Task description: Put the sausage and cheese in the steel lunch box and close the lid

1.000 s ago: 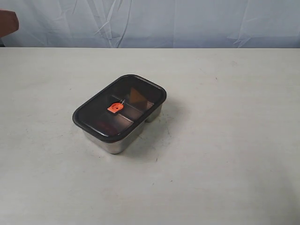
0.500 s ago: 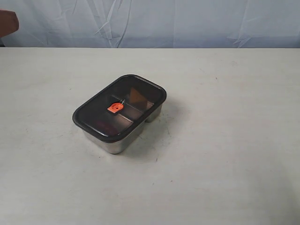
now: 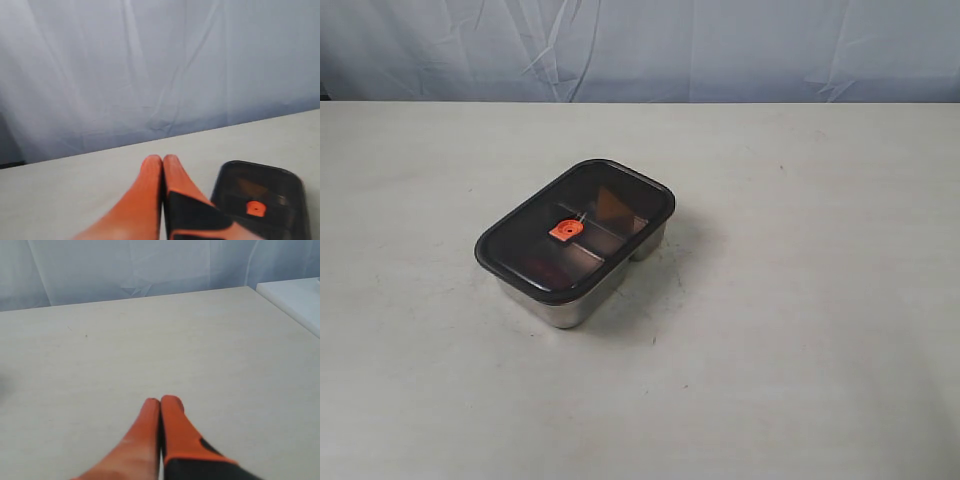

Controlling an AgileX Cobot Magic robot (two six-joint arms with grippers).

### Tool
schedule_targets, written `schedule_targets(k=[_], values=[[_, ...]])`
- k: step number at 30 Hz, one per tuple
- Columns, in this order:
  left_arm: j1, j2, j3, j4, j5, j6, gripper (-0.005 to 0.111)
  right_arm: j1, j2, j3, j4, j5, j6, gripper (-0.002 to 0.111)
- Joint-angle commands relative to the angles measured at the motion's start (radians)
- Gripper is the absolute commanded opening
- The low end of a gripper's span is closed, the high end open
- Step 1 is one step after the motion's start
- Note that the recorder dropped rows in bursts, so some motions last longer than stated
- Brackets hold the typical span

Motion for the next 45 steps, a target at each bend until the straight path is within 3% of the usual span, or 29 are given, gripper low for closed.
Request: schedule_targets(k=[1,4,8,14,24,29,37,42,45], values=[[0.218,-0.177,0.112,0.016,0.059,-0.014,0.000,-0.005,-0.006,0.004,0.005,-0.015,0.000,-0.001],[0.345,-0.277,0.206,0.008,0.016,-0.058,0.000,-0.005,-0.006,0.004,0.005,-0.015,0.000,-0.001],[0.397,-0.279,0.282,0.022,0.000,-0.191,0.000,-0.005,-0.006,0.004,0.005,-0.015,0.000,-0.001],[0.364,-0.279,0.351,0.034,0.045,-0.185,0.000,-0.005,-0.006,0.004,0.005,-0.015,0.000,-0.001],[0.245,-0.279,0.445,0.089,-0.045,-0.212,0.000,-0.005,-0.006,0.004,0.010,-0.015,0.000,-0.001],[0.231,-0.279,0.554,0.076,-0.078,-0.294,0.000,-0.005,-0.006,0.004,0.010,-0.015,0.000,-0.001],[0.231,-0.279,0.554,0.129,-0.108,-0.290,0.000,-0.005,-0.006,0.004,0.010,-0.015,0.000,-0.001],[0.231,-0.279,0.554,0.132,-0.262,-0.290,0.000,-0.005,-0.006,0.004,0.010,-0.015,0.000,-0.001],[0.231,-0.279,0.554,0.133,-0.274,-0.290,0.000,-0.005,-0.006,0.004,0.010,-0.015,0.000,-0.001]])
